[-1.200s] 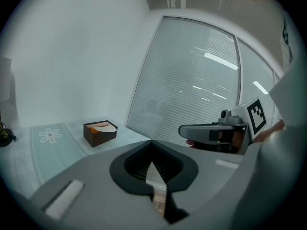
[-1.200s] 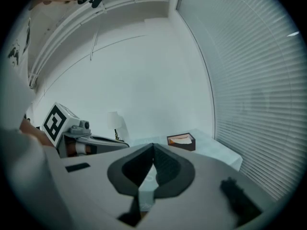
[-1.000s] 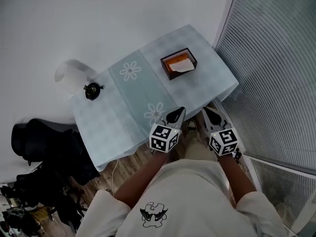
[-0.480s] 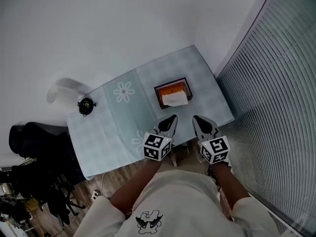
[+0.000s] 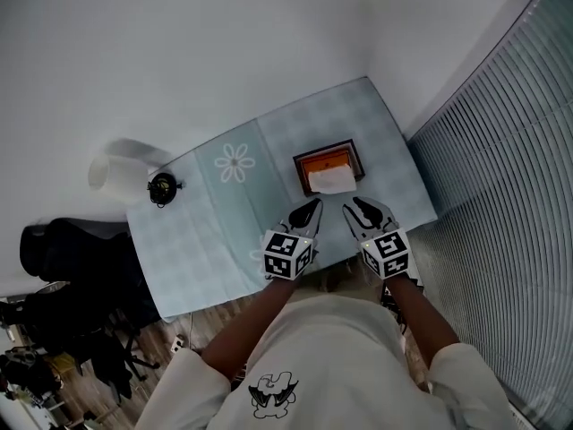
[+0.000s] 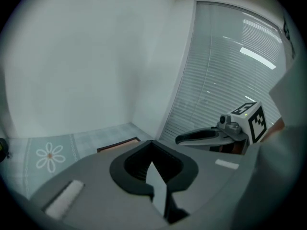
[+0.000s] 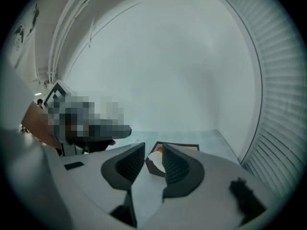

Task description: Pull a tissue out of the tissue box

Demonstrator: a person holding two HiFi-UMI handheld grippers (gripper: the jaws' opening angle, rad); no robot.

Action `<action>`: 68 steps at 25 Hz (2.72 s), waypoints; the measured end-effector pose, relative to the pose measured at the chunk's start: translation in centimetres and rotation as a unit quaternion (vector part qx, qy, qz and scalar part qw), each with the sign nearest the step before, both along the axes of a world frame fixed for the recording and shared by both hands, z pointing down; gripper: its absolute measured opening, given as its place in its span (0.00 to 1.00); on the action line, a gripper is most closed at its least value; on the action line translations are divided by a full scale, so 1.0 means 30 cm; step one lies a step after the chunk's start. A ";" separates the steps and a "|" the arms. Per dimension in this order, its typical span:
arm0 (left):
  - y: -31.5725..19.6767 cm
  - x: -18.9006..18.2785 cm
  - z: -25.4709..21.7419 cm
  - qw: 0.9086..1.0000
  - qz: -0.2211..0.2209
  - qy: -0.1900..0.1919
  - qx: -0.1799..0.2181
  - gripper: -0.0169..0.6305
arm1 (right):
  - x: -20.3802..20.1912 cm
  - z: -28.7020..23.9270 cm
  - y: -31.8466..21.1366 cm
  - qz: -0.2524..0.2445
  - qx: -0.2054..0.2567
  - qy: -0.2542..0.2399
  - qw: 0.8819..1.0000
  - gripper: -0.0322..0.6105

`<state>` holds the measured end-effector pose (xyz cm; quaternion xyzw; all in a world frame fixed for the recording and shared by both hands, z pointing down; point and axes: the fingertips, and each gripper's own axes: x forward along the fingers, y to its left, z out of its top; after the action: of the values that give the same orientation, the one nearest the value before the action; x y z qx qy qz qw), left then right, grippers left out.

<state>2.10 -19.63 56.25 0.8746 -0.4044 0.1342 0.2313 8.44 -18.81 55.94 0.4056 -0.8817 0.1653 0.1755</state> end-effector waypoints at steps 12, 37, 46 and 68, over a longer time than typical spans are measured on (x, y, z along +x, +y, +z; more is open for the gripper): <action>-0.101 -0.044 0.134 0.999 -0.025 -0.017 -0.020 0.04 | -0.155 0.347 -0.142 -0.081 -0.055 0.114 0.989 0.29; -0.114 -0.068 0.320 0.994 -0.039 -0.038 -0.094 0.04 | -0.197 0.485 -0.181 -0.091 -0.018 0.244 0.965 0.11; -0.119 -0.085 0.316 0.994 -0.044 -0.037 -0.092 0.04 | -0.205 0.456 -0.195 -0.077 -0.028 0.217 0.973 0.07; -0.096 -0.108 0.263 0.996 -0.039 -0.042 -0.066 0.04 | -0.195 0.255 -0.154 -0.039 -0.013 0.153 0.987 0.07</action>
<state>-1.13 -22.52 64.15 0.8348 -0.4376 0.1884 0.2759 2.58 -23.43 63.58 0.3893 -0.8572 0.1052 0.3202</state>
